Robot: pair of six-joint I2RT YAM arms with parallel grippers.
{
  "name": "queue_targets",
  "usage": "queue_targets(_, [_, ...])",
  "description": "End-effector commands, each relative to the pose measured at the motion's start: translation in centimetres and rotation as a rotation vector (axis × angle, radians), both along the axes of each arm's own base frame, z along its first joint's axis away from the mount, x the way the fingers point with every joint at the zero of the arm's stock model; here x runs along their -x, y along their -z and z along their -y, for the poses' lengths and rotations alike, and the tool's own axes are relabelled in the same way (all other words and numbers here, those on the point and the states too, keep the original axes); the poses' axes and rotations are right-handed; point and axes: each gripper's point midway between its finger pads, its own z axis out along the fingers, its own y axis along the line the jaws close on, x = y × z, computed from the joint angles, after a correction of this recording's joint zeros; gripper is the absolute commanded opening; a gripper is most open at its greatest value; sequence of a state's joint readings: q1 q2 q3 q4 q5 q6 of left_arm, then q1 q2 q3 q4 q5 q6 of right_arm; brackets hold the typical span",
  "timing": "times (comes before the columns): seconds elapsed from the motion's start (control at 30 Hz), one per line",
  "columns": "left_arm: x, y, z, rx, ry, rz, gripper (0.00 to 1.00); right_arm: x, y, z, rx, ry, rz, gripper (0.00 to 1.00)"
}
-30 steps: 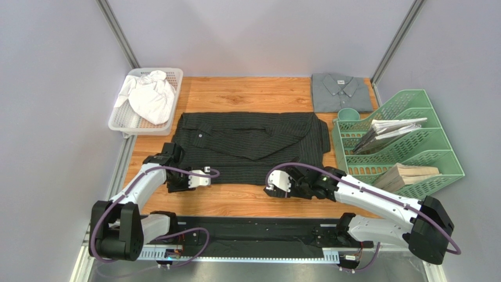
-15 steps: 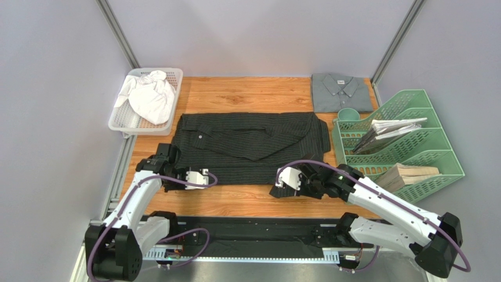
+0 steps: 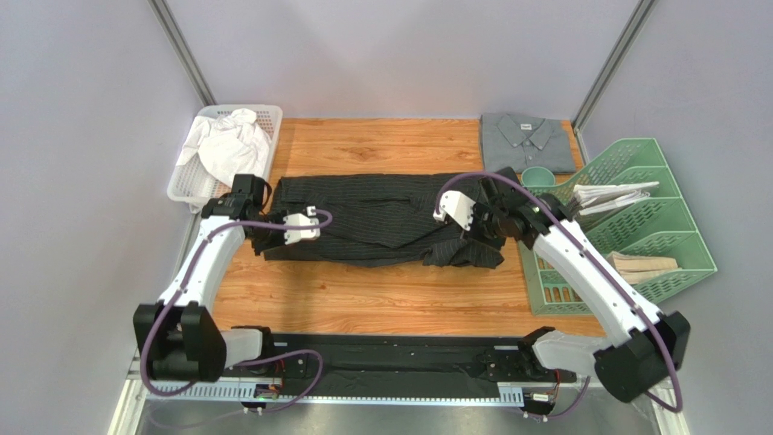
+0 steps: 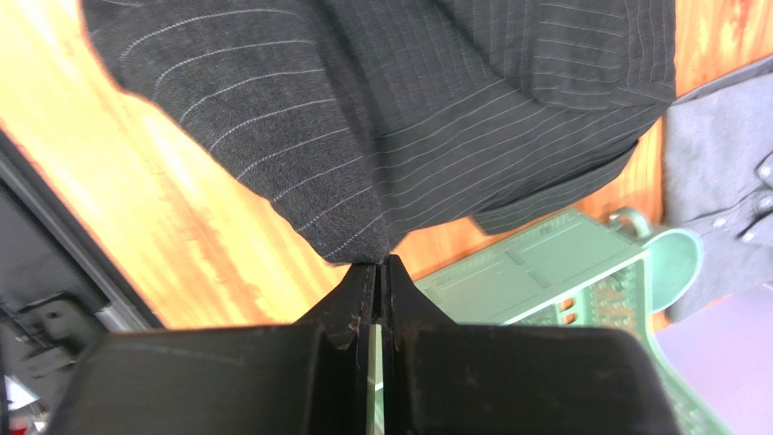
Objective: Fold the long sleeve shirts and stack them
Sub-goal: Fold the shirt
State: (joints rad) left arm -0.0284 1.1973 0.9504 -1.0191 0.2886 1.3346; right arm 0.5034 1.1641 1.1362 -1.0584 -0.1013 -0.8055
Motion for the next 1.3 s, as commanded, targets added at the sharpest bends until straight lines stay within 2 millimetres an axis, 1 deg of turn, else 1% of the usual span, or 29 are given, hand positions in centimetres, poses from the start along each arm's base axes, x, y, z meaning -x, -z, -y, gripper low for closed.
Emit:
queue_targets(0.0, [-5.2,-1.1,-0.1,0.042,-0.104,0.061,0.0,-5.3,-1.4,-0.6,-0.005,-0.05,0.045,0.0])
queue_targets(0.07, [-6.8,-1.1,-0.2,0.04,-0.123,0.081,0.0,-7.4,-1.2,0.0,0.002,-0.033,0.042,0.0])
queue_targets(0.1, [-7.8,-0.7,-0.4,0.038,-0.147,0.071,0.0,-8.5,-0.3,-0.1,0.012,-0.028,0.015,0.0])
queue_targets(0.13, [-8.4,-0.6,-0.5,0.035,-0.156,0.069,0.0,-9.9,-1.3,-0.3,0.005,-0.023,0.038,0.0])
queue_targets(0.17, [-9.0,-0.4,-0.9,0.016,-0.167,0.072,0.0,-10.8,-1.4,-0.1,0.002,-0.013,0.038,0.0])
queue_targets(0.2, [-9.7,0.2,-1.0,0.008,-0.172,0.06,0.0,-11.7,-0.3,-0.1,0.008,-0.009,0.009,0.0])
queue_targets(0.23, [-10.0,0.5,-1.2,0.002,-0.175,0.059,0.0,-12.7,-1.0,-0.4,0.003,-0.011,0.027,0.0])
queue_targets(0.27, [-10.7,0.4,-1.3,-0.002,-0.178,0.078,0.0,-13.2,-0.9,-0.4,0.005,-0.011,0.025,0.0])
queue_targets(0.4, [-11.4,2.3,-1.4,-0.009,-0.199,0.035,0.0,-15.3,1.0,-1.4,-0.001,0.013,-0.026,0.02])
queue_targets(0.43, [-11.5,2.6,-1.5,-0.012,-0.207,0.027,0.0,-15.6,2.5,-1.4,0.01,0.024,-0.067,0.05])
queue_targets(0.47, [-11.6,2.8,-1.7,-0.021,-0.216,0.026,0.0,-16.0,2.7,-1.5,0.013,0.035,-0.072,0.07])
queue_targets(0.53, [-11.9,3.5,-2.1,-0.035,-0.245,0.022,0.0,-16.2,4.2,-1.4,0.026,0.068,-0.113,0.2])
queue_targets(0.6, [-11.9,3.9,-2.4,-0.042,-0.287,0.011,0.08,-16.6,4.3,-1.0,0.021,0.129,-0.123,0.3])
queue_targets(0.63, [-12.1,3.8,-2.5,-0.042,-0.306,0.018,0.15,-16.9,4.2,-0.5,0.009,0.163,-0.133,0.34])
queue_targets(0.67, [-11.8,3.8,-2.4,-0.03,-0.331,0.008,0.2,-16.7,3.9,-0.6,-0.018,0.183,-0.146,0.38])
queue_targets(0.7, [-11.6,3.2,-2.2,-0.017,-0.34,0.016,0.26,-16.2,3.1,-0.4,-0.039,0.224,-0.172,0.47])
queue_targets(0.73, [-11.4,2.9,-1.8,0.013,-0.348,0.015,0.36,-16.0,2.8,0.4,-0.056,0.263,-0.196,0.49])
queue_targets(0.8, [-10.7,1.2,-0.8,0.08,-0.375,0.032,0.43,-14.1,1.9,0.8,-0.111,0.327,-0.27,0.54])
queue_targets(0.83, [-10.3,0.6,0.0,0.126,-0.371,0.024,0.5,-13.5,1.6,1.6,-0.127,0.361,-0.29,0.54])
queue_targets(0.87, [-9.9,-0.5,0.5,0.157,-0.371,0.048,0.51,-12.2,0.9,1.6,-0.164,0.375,-0.327,0.54])
queue_targets(0.93, [-9.1,-1.6,1.9,0.227,-0.358,0.044,0.53,-10.1,0.8,2.6,-0.206,0.421,-0.391,0.55])
queue_targets(0.97, [-8.5,-2.4,2.5,0.253,-0.346,0.06,0.53,-8.6,-0.4,2.4,-0.247,0.406,-0.395,0.53])
queue_targets(1.0, [-7.9,-2.7,3.3,0.28,-0.329,0.052,0.54,-6.5,0.9,2.5,-0.239,0.398,-0.449,0.49])
queue_targets(1.07, [-6.9,-3.4,4.6,0.334,-0.305,0.05,0.54,-4.5,1.5,2.4,-0.224,0.34,-0.439,0.45])
queue_targets(1.1, [-6.6,-3.5,5.3,0.349,-0.292,0.047,0.54,-3.6,1.0,2.4,-0.222,0.317,-0.399,0.45])
queue_targets(1.13, [-6.4,-3.4,5.7,0.367,-0.299,0.033,0.54,-1.9,2.7,2.2,-0.17,0.294,-0.417,0.45])
queue_targets(1.2, [-6.1,-2.6,6.2,0.375,-0.307,0.011,0.54,-2.0,3.2,1.5,-0.155,0.262,-0.334,0.45])
queue_targets(1.23, [-6.0,-2.2,6.2,0.38,-0.324,-0.006,0.54,-1.1,4.9,1.2,-0.097,0.241,-0.338,0.45])
queue_targets(1.27, [-5.9,-1.7,6.2,0.378,-0.333,-0.022,0.55,-2.0,5.3,0.7,-0.094,0.238,-0.294,0.46])
